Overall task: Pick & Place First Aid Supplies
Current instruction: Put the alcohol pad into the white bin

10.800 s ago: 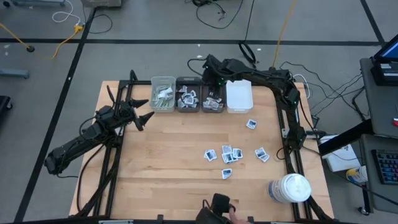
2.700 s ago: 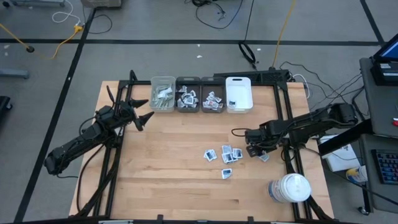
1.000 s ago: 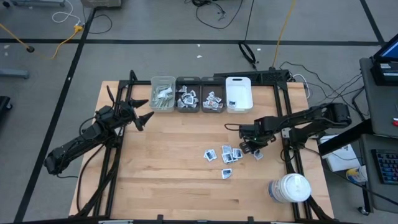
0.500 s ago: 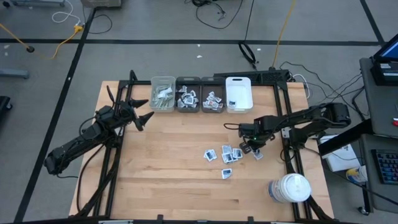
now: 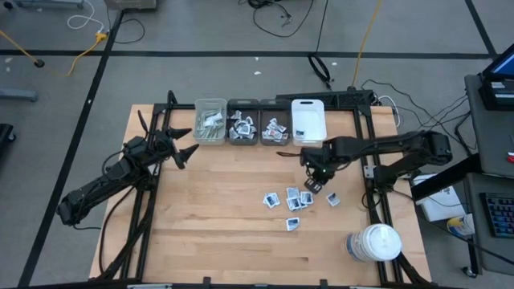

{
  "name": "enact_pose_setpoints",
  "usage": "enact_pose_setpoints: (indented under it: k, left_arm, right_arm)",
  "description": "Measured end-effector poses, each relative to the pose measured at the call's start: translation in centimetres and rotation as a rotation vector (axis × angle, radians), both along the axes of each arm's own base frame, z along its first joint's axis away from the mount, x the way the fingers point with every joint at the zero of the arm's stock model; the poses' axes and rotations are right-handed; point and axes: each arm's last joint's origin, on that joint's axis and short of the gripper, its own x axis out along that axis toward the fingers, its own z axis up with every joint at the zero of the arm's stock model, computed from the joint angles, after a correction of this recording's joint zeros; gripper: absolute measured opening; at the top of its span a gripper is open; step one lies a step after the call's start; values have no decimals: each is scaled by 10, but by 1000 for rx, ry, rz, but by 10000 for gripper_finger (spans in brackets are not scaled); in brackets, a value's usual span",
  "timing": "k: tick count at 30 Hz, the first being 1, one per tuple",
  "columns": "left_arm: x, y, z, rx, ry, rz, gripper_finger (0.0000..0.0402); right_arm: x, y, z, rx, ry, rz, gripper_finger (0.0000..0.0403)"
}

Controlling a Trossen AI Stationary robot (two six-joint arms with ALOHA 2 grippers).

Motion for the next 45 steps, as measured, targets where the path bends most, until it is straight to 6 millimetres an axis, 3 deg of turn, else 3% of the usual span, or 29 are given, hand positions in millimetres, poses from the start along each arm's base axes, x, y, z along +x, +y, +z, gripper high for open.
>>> enact_pose_setpoints:
  k: [7, 12, 16, 25, 29, 32, 36, 45]
  left_arm:
    - [0, 0, 0, 0, 0, 0, 392]
    - [0, 0, 0, 0, -1, 0, 392]
    - [0, 0, 0, 0, 0, 0, 392]
    - [0, 0, 0, 0, 0, 0, 392]
    - [0, 0, 0, 0, 0, 0, 392]
    - [0, 0, 0, 0, 0, 0, 392]
    - [0, 0, 0, 0, 0, 0, 392]
    - [0, 0, 0, 0, 0, 0, 392]
  right_arm:
    - [17, -4, 34, -30, -1, 297, 1]
    - [33, -29, 45, -30, 15, 365, 1]
    - [37, -66, 53, -51, 7, 348, 0]
    - [35, -172, 65, -127, 46, 243, 0]
    - [32, -204, 73, -140, 28, 205, 0]
    - [29, -218, 76, -156, 26, 187, 0]
    - [28, -224, 67, -199, 44, 171, 0]
    - [35, -223, 5, -244, -4, 92, 1]
